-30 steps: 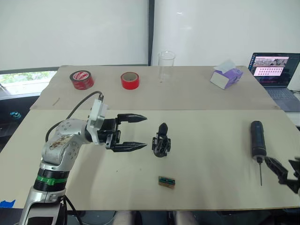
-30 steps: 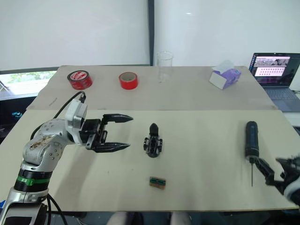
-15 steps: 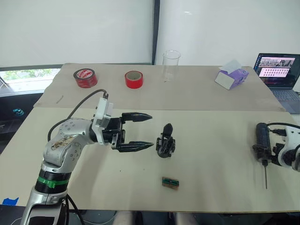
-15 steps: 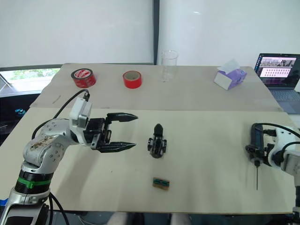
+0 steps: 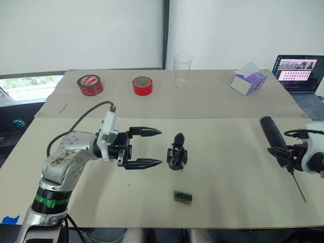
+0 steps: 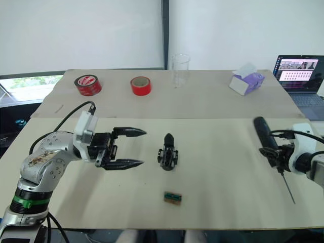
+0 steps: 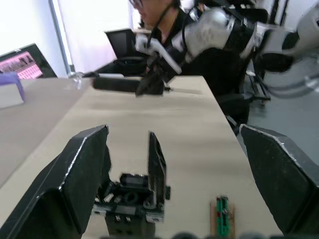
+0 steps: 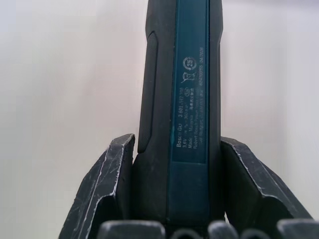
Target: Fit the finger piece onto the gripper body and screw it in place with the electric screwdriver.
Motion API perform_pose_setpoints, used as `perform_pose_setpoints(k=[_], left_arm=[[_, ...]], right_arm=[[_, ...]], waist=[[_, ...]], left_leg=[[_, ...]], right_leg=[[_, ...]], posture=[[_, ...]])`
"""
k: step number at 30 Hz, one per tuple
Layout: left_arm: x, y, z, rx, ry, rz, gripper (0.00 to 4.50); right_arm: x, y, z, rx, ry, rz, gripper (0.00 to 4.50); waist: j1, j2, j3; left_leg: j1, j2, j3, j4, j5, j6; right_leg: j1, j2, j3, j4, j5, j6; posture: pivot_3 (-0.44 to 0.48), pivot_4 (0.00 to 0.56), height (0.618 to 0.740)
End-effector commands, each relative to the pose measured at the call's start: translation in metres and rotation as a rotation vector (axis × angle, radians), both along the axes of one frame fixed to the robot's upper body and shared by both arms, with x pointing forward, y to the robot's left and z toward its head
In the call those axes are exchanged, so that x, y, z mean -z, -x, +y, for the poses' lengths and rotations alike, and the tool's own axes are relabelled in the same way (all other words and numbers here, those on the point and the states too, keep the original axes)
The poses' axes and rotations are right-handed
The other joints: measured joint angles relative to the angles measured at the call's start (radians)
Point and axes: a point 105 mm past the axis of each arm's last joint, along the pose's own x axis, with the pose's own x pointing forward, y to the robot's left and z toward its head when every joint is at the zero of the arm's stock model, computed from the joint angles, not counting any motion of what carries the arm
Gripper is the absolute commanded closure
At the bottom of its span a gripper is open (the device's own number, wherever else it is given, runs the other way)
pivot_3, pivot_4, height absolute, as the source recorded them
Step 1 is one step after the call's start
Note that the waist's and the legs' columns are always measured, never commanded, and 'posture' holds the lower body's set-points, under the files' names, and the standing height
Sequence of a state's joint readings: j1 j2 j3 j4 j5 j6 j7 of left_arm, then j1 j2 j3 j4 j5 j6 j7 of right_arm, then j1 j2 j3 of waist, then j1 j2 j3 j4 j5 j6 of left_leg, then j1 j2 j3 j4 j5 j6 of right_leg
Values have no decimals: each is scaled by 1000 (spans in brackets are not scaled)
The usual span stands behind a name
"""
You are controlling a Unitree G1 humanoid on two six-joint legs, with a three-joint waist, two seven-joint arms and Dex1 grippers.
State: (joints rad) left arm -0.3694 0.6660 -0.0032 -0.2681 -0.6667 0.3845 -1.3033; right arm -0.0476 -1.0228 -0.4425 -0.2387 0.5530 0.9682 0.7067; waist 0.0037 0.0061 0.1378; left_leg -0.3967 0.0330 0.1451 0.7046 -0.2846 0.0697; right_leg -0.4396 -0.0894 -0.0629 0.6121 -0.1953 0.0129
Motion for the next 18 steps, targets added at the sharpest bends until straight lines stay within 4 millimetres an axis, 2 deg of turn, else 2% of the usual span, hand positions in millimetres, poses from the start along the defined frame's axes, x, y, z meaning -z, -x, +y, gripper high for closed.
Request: perform_pose_setpoints(k=[1,4,6,13,18], left_arm=[[14,3,8,16,-43,-35,0],[31,4,13,19,-72,-48,0],[37,4,14,26,-75,-57,0],[38,3,7,31,-45,-70,0],[38,4,6,27,-40,-66,0]], right_arm=[[-13,25,52,-268,109,-9,2518],[0,35,72,-348,106,-14,2518],[13,37,76,-385,144,-2,2518],[48,38,74,-475,184,61,2518],[58,33,69,-491,195,68,2518]], waist=[[4,-2,1],[8,-9,4],[12,-10,5],[12,-11,6],[10,-11,6]], left_leg=[[1,0,0,-2,-1,2],[2,1,-1,-2,-2,4],[1,0,-1,-1,-2,5],[-3,-2,-1,1,-1,10],[-2,-1,-1,1,-1,9]], right_leg=[[0,0,0,-1,0,0],[1,0,-2,0,0,-2],[1,-2,-2,-1,-2,-7],[-1,-7,-1,-2,-2,-7],[-1,-4,-2,-1,-2,-7]], posture=[[0,150,740],[0,150,740],[0,150,740],[0,150,740],[0,150,740]])
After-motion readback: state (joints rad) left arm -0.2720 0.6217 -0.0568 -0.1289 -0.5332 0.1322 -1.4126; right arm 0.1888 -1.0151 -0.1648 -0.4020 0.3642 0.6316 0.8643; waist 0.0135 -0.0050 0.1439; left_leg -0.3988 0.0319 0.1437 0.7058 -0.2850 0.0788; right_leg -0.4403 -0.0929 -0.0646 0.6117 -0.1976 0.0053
